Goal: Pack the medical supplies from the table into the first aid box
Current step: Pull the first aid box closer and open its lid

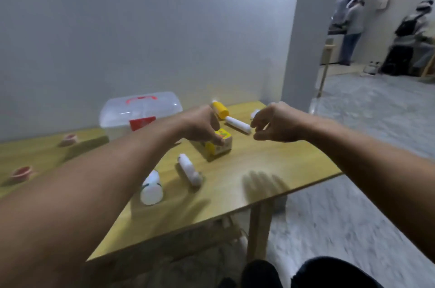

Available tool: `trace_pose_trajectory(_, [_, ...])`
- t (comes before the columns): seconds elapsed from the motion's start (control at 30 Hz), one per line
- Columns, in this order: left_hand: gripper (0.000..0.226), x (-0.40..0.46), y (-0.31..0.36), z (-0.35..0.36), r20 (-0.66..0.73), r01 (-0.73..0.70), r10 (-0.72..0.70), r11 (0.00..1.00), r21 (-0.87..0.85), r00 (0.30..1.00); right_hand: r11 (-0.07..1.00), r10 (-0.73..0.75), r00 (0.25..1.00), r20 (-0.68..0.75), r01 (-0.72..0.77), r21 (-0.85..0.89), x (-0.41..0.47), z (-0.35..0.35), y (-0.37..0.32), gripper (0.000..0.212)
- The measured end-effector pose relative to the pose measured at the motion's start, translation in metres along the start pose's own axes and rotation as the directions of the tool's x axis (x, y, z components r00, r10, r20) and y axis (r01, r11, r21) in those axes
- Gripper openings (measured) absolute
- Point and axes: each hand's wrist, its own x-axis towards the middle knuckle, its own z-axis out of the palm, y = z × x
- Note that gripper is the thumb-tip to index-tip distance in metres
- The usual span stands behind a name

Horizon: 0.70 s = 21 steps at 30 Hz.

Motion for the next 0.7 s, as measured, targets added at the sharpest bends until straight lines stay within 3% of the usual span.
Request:
trace_pose_trajectory(0.13, [0.045, -0.015, -0.047, -0.019, -0.085, 0.09, -0.091, 0.996, -0.016, 0.992, 0.993, -0.116, 0.993, 0.023, 0.116, -0.004, 0.035, 0.019, -0.041, 0.028])
trace_pose_trajectory(0.23, [0.039, -0.024, -0.077, -0.03, -0.173, 0.14, -0.142, 0.99, -0.028, 0.975, 0.981, -0.196, 0.98, -0.018, 0.196, 0.004, 0.057, 0.032, -0.068, 0.026])
trace_pose_trajectory(0.37, [0.038, -0.032, -0.114, -0.047, -0.385, 0.201, -0.221, 0.975, -0.092, 0.896, 0.944, -0.329, 0.938, -0.11, 0.326, -0.05, 0.083, 0.052, -0.097, 0.03])
trace_pose_trajectory(0.47, [0.042, -0.035, -0.143, -0.053, -0.466, 0.26, -0.304, 0.953, -0.159, 0.831, 0.896, -0.442, 0.881, -0.166, 0.426, -0.127, 0.098, 0.07, -0.118, 0.036])
trace_pose_trajectory(0.53, [0.046, -0.034, -0.16, -0.052, -0.479, 0.299, -0.345, 0.939, -0.173, 0.807, 0.826, -0.56, 0.805, -0.195, 0.527, -0.198, 0.107, 0.083, -0.128, 0.038])
trace_pose_trajectory(0.6, [0.054, -0.033, -0.174, -0.05, -0.469, 0.317, -0.365, 0.931, -0.182, 0.804, 0.743, -0.662, 0.723, -0.196, 0.599, -0.299, 0.115, 0.098, -0.134, 0.042])
trace_pose_trajectory(0.7, [0.069, -0.033, -0.187, -0.046, -0.425, 0.324, -0.383, 0.923, -0.207, 0.82, 0.7, -0.701, 0.69, -0.184, 0.615, -0.363, 0.125, 0.116, -0.136, 0.05])
